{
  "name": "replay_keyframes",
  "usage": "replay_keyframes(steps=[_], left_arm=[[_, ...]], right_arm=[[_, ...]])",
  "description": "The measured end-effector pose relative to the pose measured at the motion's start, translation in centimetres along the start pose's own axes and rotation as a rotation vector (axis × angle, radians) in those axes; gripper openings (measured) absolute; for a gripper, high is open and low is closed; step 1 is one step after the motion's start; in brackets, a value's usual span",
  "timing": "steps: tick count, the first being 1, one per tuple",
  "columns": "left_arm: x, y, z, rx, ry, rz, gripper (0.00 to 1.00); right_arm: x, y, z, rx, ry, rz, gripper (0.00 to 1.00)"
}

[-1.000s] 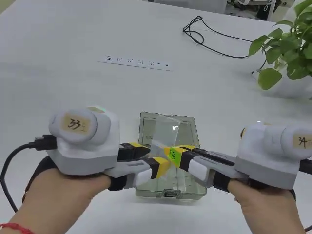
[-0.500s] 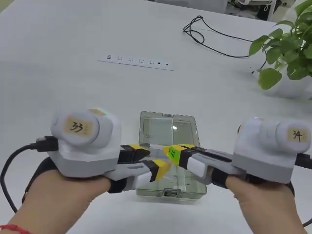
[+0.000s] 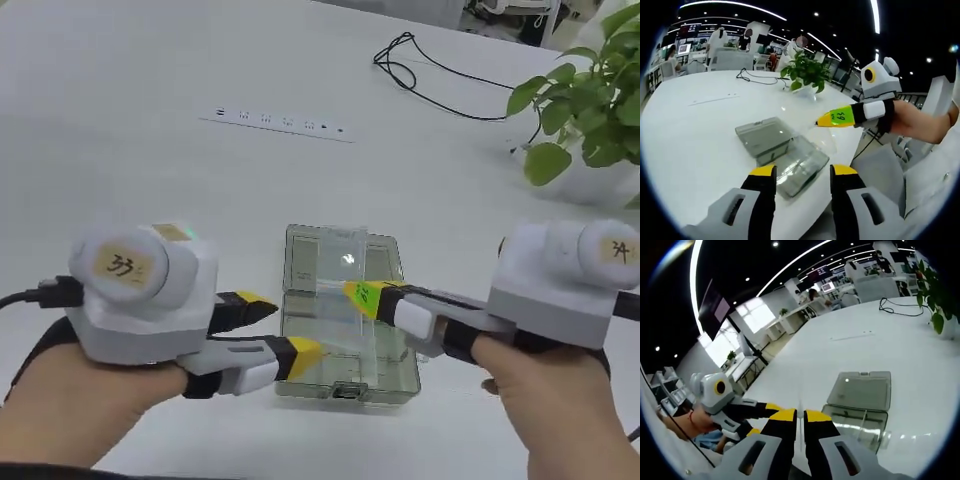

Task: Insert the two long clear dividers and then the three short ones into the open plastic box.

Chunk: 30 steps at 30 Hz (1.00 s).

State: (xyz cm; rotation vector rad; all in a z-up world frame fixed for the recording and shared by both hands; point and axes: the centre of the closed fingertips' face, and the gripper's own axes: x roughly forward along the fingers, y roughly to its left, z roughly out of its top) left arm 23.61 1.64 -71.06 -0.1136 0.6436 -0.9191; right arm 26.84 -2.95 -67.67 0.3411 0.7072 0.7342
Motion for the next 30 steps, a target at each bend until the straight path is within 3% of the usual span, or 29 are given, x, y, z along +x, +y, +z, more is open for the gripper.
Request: replay_keyframes(steps=[9,18,24,27,30], left_arm=[[-0.9,1.2,-0.8,0.090,0.005,-0.028,0.59],[-0.9,1.1,-1.7,0.180,0.028,-0.082,0.76],[-0.6,1.2,-2.4,0.224,0.046,-0.120,0.92],[-0.5,1.4,-2.8,0.239,0.057,-0.130,0.94],[-0.4,1.6,-2.9,0.237,0.061,-0.146,0.94]], right_arm=[[0.2,-1.0,0.4,0.011,0.038,-0.056,0.07],[0.4,-1.5,0.3,0.048,0.098,-0.110,0.07],[0.9,-2.0,-0.3,0.075,0.163,-0.144,0.07],[1.1,-2.4,-0.7,0.082,0.204,-0.175,0.07],[1.4,-3.1,-1.2,0.136,0.246,-0.190,0.07]])
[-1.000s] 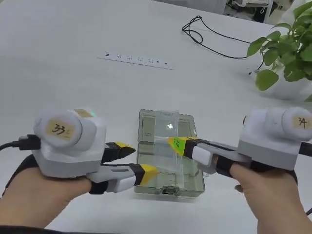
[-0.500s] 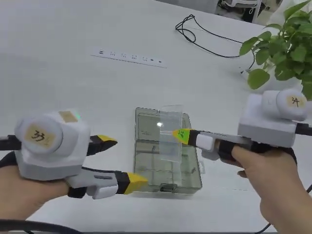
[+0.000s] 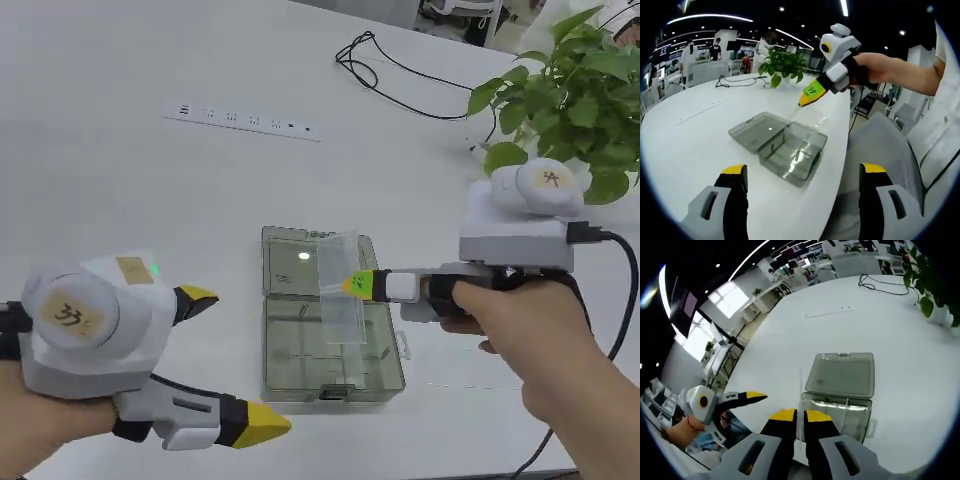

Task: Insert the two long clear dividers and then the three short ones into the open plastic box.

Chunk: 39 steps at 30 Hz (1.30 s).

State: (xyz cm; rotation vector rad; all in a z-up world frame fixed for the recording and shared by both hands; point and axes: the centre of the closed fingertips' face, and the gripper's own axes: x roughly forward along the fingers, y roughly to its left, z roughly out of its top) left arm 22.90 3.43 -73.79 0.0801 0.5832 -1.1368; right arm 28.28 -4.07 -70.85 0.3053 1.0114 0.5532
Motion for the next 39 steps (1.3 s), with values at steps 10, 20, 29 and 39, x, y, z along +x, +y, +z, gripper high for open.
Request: replay_keyframes(steps=[10,20,29,39], left_arm=[[0.3,0.2,-0.6,0.013,0.000,-0.044,0.94],[0.4,0.1,-0.9,-0.011,-0.019,-0.055,0.93],[0.7,0.1,-1.0,-0.020,-0.025,-0.062,0.93],[0.9,0.0,-1.0,-0.026,-0.031,-0.076,0.93]], right_arm=[[1.2,-1.2,-1.8,0.067,0.086,-0.045,0.07],[2.7,-2.4,-3.4,0.142,0.137,-0.062,0.07],[3.3,-3.4,-3.6,0.177,0.179,-0.076,0.07],[4.0,-4.2,-4.4,0.199,0.204,-0.093,0.07]])
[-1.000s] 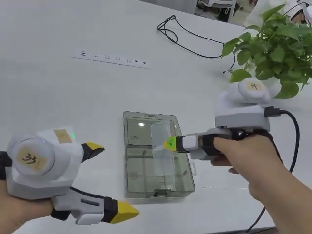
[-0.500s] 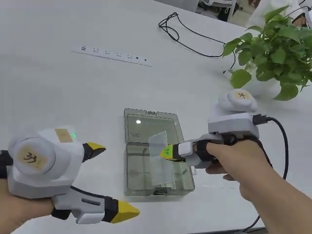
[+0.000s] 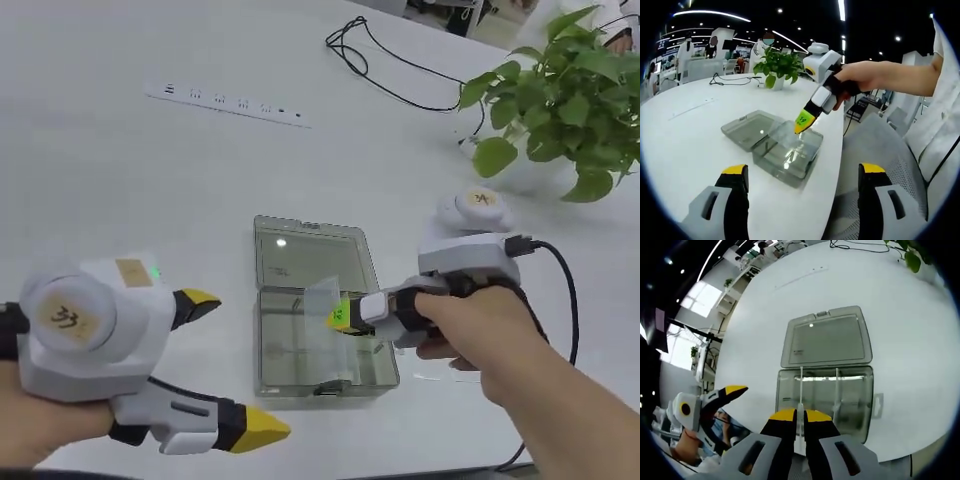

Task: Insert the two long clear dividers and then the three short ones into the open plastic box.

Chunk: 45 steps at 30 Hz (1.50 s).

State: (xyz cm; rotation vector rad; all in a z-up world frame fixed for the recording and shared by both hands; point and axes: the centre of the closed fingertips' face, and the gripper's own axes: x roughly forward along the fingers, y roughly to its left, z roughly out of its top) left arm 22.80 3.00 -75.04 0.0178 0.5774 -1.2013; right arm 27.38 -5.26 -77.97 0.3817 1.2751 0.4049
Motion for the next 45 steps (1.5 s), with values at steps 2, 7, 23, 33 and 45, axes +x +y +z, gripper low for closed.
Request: replay_keyframes(steps=[2,7,23,33,45], left_arm=[[0.0,0.1,0.0,-0.007,-0.002,0.002,0.92],[0.1,0.1,0.0,-0.015,-0.006,0.001,0.92],[0.3,0.0,0.0,-0.033,-0.010,0.000,0.91],[0.2,0.0,-0.2,-0.039,-0.005,0.002,0.90],[0.2,0.1,-0.2,-0.043,-0.004,0.005,0.91]], right_arm=[[0.1,-0.1,0.0,0.001,0.003,-0.002,0.07],[0.6,-0.3,-0.1,-0.001,0.015,-0.012,0.07],[1.3,-0.4,-0.3,-0.025,0.019,-0.027,0.07],[1.4,-0.1,0.1,-0.093,0.012,-0.067,0.07],[1.7,0.1,0.1,-0.215,0.026,-0.130,0.07]])
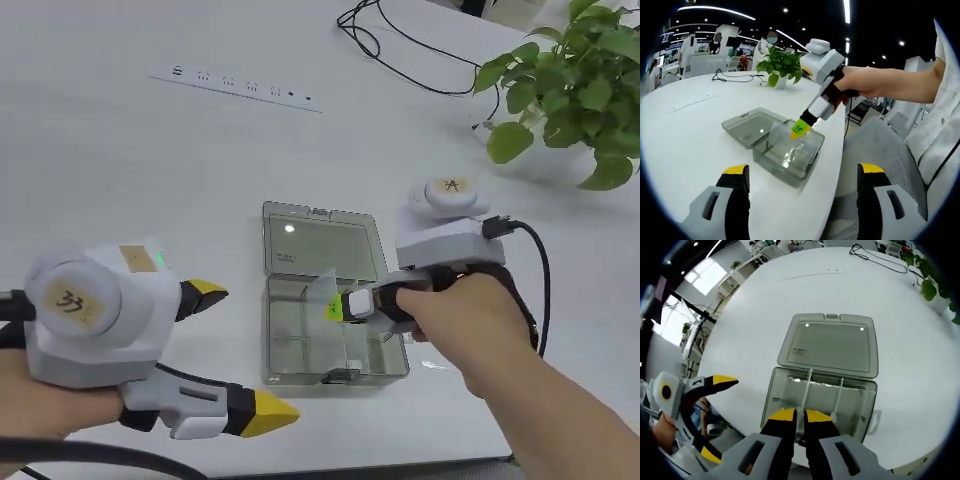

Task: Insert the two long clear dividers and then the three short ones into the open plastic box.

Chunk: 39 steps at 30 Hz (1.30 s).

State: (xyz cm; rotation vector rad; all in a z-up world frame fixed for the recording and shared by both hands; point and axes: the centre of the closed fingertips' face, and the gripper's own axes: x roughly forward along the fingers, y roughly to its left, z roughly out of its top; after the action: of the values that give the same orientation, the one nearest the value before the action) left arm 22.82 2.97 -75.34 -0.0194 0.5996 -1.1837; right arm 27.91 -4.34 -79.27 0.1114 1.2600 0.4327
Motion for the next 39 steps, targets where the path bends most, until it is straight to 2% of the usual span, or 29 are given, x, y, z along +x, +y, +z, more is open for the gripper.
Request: replay_keyframes(steps=[6,16,24,39], left_arm=[[0.0,-0.1,0.0,-0.002,0.001,0.001,0.91],[-0.1,0.1,-0.1,-0.006,0.000,0.007,0.91],[-0.1,0.2,-0.2,-0.006,0.009,0.011,0.92],[-0.1,0.3,0.0,-0.009,0.012,0.024,0.92]], right_arm=[[0.3,0.3,-0.1,-0.083,0.018,-0.037,0.07],[0.9,0.7,0.0,-0.102,0.013,-0.008,0.08],[1.9,0.6,-0.3,-0.078,0.008,0.042,0.09],[2.9,0.3,-0.8,-0.030,0.000,0.090,0.10]])
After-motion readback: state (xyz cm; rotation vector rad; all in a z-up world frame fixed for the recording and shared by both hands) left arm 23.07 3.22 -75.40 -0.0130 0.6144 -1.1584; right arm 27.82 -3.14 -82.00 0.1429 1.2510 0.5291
